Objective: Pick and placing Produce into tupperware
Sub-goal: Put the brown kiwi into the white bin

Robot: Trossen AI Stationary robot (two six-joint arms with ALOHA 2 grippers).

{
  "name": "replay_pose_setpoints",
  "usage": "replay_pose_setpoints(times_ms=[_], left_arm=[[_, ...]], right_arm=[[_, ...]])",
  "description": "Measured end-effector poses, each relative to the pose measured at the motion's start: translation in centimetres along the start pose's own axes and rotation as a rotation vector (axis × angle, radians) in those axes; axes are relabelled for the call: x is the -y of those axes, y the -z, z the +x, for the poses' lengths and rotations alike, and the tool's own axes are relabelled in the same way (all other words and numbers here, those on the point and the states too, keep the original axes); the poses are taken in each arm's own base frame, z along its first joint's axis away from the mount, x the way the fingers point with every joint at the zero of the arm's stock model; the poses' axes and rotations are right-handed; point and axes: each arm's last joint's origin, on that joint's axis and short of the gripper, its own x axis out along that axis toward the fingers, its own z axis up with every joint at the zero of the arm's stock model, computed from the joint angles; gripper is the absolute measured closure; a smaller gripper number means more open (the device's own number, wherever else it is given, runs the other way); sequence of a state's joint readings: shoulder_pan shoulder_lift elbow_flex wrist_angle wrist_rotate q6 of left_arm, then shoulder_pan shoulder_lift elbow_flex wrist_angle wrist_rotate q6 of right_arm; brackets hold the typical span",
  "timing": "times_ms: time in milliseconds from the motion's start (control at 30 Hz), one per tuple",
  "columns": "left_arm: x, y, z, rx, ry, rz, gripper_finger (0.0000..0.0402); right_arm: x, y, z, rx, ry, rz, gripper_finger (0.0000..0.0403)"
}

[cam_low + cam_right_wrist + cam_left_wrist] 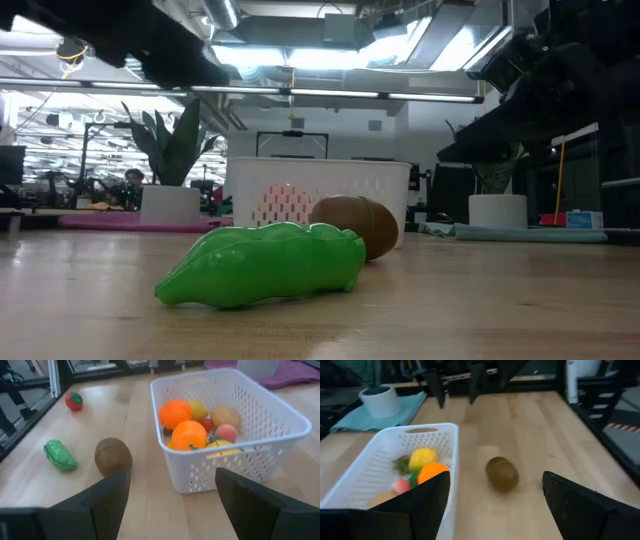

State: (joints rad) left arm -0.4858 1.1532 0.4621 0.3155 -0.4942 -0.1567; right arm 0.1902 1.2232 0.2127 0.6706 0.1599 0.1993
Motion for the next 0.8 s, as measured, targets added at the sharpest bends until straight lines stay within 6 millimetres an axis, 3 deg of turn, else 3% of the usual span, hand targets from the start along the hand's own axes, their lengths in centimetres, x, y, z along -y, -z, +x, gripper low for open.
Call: replay_pose_setpoints(times_ms=[533,800], left_arm=[[1.3,3.7,-2.0,0.064,-0.06,0.011,0.0093],[1.5,3.9,-2.3,0.083,-0.039,0.001,0.0093]], right_arm=[[-3.0,-0.7,-0.5,0.121,-0.139,-0.118,0.0108],[-5.4,-1.9,2.3,0.094,-0.134,-0.253,0.0108]])
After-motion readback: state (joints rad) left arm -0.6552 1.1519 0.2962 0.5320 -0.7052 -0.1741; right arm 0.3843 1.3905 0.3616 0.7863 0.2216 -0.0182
